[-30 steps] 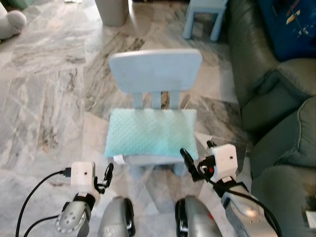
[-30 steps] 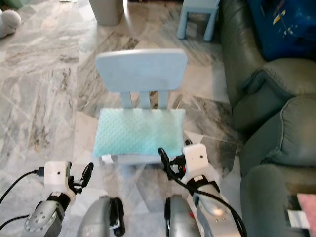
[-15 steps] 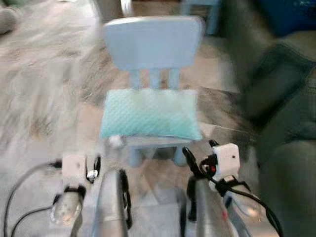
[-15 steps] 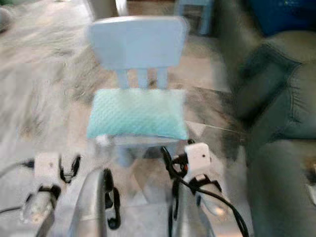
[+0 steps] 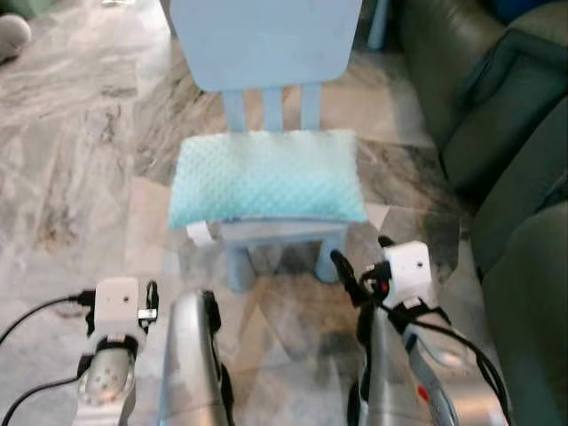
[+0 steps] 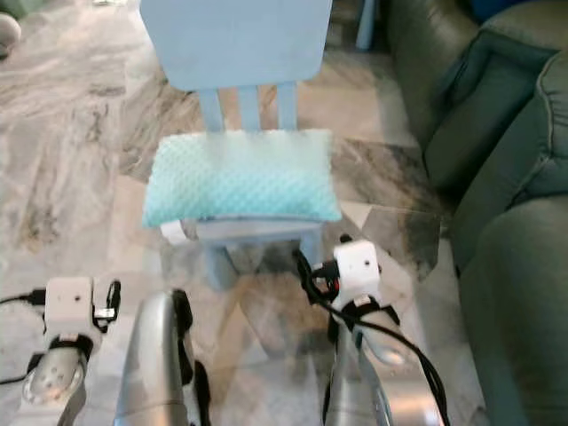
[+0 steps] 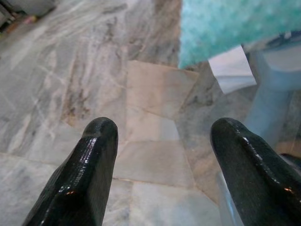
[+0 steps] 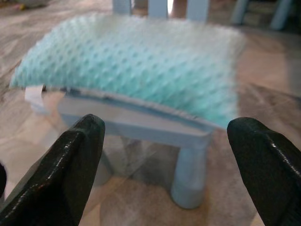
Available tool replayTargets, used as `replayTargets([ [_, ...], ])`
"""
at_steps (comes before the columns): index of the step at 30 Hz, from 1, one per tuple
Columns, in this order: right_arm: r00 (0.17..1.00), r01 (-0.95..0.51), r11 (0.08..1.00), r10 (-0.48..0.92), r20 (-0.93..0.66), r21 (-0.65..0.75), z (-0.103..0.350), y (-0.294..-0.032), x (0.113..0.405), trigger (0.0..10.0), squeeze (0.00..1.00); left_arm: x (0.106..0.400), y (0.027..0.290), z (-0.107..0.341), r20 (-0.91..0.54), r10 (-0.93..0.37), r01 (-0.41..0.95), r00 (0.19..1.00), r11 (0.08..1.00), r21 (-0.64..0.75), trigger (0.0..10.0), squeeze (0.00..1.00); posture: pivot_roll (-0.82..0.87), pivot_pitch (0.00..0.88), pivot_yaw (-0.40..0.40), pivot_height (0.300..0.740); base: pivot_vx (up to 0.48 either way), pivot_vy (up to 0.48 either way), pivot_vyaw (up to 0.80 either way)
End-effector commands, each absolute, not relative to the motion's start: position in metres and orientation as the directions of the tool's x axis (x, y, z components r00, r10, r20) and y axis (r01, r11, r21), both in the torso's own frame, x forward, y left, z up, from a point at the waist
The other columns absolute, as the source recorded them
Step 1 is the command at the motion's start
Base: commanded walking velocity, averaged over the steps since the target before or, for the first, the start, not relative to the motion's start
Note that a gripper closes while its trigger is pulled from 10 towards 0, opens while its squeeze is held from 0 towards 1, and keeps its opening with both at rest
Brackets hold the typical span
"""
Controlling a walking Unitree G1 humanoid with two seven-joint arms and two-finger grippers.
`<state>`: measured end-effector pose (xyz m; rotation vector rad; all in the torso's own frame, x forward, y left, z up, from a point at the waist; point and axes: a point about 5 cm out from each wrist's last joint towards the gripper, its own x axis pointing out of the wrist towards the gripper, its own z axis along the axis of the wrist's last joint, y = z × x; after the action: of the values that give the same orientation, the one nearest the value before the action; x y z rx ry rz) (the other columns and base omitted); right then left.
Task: Move the pillow to the sofa
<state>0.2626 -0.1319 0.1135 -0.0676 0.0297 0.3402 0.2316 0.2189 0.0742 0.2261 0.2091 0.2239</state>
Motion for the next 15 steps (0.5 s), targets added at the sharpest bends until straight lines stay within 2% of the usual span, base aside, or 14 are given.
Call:
replayTargets([
  [1, 0.94, -0.342, 0.937, 0.34, -0.031, -0.072, 0.115, -0.132, 0.265, 10.0, 0.0, 0.236, 0.221, 0.082, -0.135, 0.258, -0.215, 0.957, 0.938, 0.272, 10.0, 0.0, -0.07, 0.312, 0.03, 0.408, 0.0, 0.0, 0.0],
  [4, 0.942, -0.335, 0.938, 0.336, 0.0, -0.09, 0.123, -0.135, 0.273, 10.0, 0.0, 0.246, 0.225, 0.091, -0.094, 0.274, -0.24, 0.957, 0.932, 0.272, 10.0, 0.0, -0.07, 0.311, 0.029, 0.388, 0.0, 0.0, 0.0],
  [11, 0.939, -0.308, 0.942, 0.323, 0.115, -0.134, 0.159, -0.142, 0.296, 10.0, 0.0, 0.277, 0.242, 0.129, 0.048, 0.313, -0.315, 0.949, 0.92, 0.232, 10.0, 0.0, -0.06, 0.297, 0.021, 0.388, 0.0, 0.0, 0.0],
  [15, 0.921, -0.276, 0.946, 0.311, 0.233, -0.173, 0.197, -0.148, 0.315, 10.0, 0.0, 0.293, 0.262, 0.158, 0.132, 0.386, -0.406, 0.913, 0.892, 0.197, 10.0, 0.0, -0.06, 0.295, 0.023, 0.388, 0.0, 0.0, 0.0],
])
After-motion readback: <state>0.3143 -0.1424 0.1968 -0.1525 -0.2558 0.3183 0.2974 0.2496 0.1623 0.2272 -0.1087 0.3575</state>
